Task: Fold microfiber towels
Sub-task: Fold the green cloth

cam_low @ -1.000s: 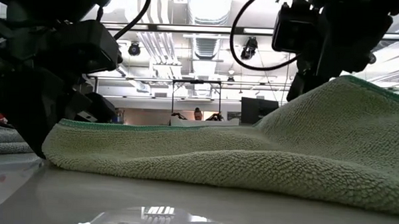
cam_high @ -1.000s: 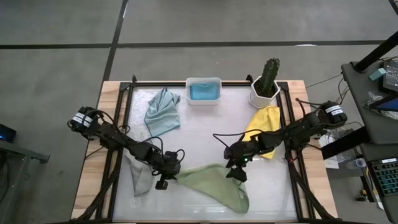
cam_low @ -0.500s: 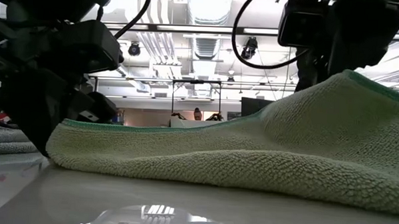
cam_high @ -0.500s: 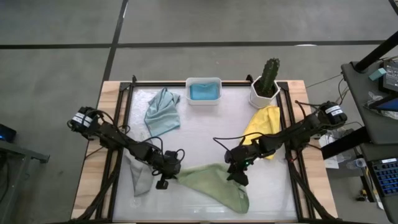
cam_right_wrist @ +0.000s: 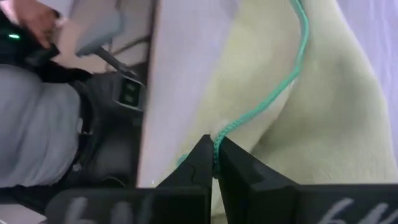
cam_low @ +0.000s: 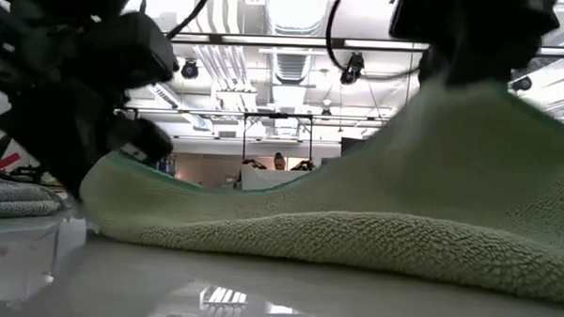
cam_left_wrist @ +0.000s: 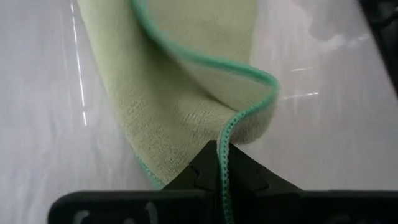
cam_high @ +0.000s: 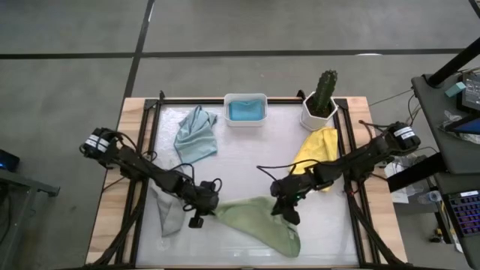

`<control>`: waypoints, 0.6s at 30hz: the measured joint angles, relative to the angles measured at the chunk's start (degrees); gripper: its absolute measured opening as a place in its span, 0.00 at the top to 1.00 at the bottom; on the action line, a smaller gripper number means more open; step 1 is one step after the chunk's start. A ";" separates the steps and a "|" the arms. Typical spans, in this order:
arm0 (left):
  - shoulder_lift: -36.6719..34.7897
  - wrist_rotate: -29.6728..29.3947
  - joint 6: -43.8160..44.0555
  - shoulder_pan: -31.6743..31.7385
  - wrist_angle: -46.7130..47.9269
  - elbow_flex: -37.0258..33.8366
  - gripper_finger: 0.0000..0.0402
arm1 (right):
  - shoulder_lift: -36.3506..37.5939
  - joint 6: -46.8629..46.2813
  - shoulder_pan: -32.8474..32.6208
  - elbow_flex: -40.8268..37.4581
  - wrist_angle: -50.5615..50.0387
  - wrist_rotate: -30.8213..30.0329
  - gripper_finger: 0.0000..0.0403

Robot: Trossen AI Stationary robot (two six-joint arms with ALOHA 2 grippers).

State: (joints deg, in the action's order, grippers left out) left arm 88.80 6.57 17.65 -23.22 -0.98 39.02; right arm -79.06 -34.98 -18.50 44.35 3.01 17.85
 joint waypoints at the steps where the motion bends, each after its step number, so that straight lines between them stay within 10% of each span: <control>1: -1.00 -0.12 -0.29 0.00 0.46 0.17 1.00 | 0.89 1.11 0.00 0.67 -0.21 -0.04 0.98; 18: -38.46 -18.05 -12.56 0.33 6.15 0.67 1.00 | 17.92 25.60 0.00 23.39 -38.39 -27.43 0.98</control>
State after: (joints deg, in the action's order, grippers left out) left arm 50.34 -11.48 5.09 -22.90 5.16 39.69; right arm -61.15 -9.37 -18.50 67.74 -35.39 -9.59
